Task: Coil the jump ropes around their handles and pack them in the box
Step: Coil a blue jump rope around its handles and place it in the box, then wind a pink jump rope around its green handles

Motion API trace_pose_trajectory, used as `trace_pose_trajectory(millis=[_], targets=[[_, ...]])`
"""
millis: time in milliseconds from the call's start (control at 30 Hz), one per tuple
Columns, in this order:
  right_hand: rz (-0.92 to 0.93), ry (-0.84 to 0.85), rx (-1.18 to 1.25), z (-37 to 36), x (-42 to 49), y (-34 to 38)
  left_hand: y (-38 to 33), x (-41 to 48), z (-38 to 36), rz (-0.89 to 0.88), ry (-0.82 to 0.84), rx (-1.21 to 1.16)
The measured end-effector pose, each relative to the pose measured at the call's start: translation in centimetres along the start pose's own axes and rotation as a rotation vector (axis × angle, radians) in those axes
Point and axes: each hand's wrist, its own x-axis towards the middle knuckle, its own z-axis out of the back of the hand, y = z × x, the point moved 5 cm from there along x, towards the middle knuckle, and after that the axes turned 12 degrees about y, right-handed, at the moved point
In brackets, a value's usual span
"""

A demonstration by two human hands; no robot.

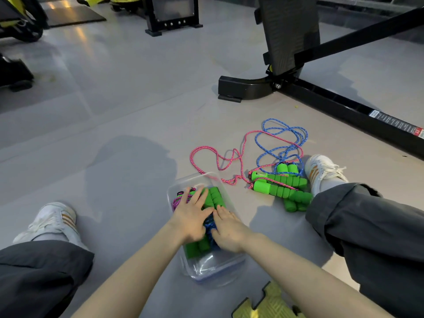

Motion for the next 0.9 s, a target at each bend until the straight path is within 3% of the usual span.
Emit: trace_pose_trajectory(millis=[133, 267, 333, 433, 667, 767, 900], targets=[[0.178, -0.249, -0.002, 3.8, -2.3, -0.1, -1.6, 0.3, 3.8, 0.027, -0.230, -0.021], [0.040, -0.499, -0.082, 7.5, -3.9, -6.3, -3.4, 2.3, 7.0, 0.042, -0.326, -0.019], [-0.086, -0.471, -0.162, 8.9, -4.0, -9.8, -4.6, 3.9, 8.1, 0.021, -0.374, -0.002], [-0.318, -0.223, -0.264, 9.2, -3.1, -14.9, -7.0, 6.4, 9.1, -0.054, -0.396, 0.031], [-0.445, -0.032, -0.310, 9.5, -0.5, -19.3, -8.2, 10.9, 8.2, -0.053, -0.352, 0.013], [-0.433, -0.086, -0.297, 9.8, 0.2, -19.1, -7.5, 11.4, 7.8, -0.020, -0.396, 0.008], [-0.387, -0.249, -0.032, 11.6, 0.2, -17.7, -5.8, 10.9, 8.0, 0.035, -0.460, -0.075]])
